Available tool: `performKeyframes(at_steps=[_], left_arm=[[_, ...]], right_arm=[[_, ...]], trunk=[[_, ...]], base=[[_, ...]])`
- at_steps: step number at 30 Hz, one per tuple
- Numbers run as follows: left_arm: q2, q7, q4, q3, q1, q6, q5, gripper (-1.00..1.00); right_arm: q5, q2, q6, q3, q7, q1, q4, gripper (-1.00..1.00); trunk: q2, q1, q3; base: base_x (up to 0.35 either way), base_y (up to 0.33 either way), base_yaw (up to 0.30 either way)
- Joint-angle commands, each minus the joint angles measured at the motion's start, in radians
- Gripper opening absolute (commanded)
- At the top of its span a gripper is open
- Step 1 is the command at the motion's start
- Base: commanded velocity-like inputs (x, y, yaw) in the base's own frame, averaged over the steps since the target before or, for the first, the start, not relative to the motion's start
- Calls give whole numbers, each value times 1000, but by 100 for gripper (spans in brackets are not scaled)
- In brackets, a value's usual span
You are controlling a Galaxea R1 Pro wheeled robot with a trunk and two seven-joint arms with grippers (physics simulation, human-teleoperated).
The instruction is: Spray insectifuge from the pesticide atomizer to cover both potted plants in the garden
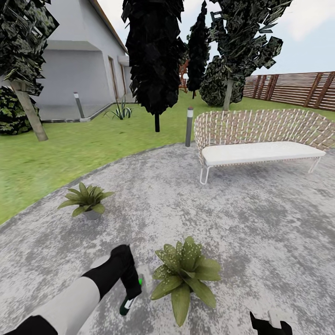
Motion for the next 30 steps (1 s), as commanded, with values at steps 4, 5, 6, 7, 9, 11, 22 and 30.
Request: performKeyframes(at_steps=[4,5,6,7,9,11,22,30], left_arm=[[30,-3,1,-1,19,4,-4,-100],[44,-2,2,-1,24,0,-2,-100],[53,-2,2,-1,28,-2,-2,-100],[57,-3,2,0,31,-3,-2,-100],[57,-5,-4,0,33,-4,-2,-100],[46,-6,-11,1,34,-4,-2,-100],[-38,-7,-28,-21,23,8,-4,-100],[61,-3,-13,-20,79,-7,-2,-100]], right_arm=[[3,0,-4,-9,8,-1,0,100],[3,0,-4,-9,8,-1,0,100],[3,0,-4,-9,8,-1,0,100],[3,0,-4,-9,8,-1,0,100],[3,0,-4,-9,8,-1,0,100],[3,0,-4,-9,8,-1,0,100],[3,0,-4,-9,8,-1,0,100],[3,0,-4,-9,8,-1,0,100]], trunk=[[0,0,-1],[0,0,-1],[0,0,-1],[0,0,-1],[0,0,-1],[0,0,-1],[0,0,-1],[0,0,-1]], base=[[0,0,0],[0,0,0],[0,0,0],[0,0,0],[0,0,0],[0,0,0],[0,0,0],[0,0,0]])
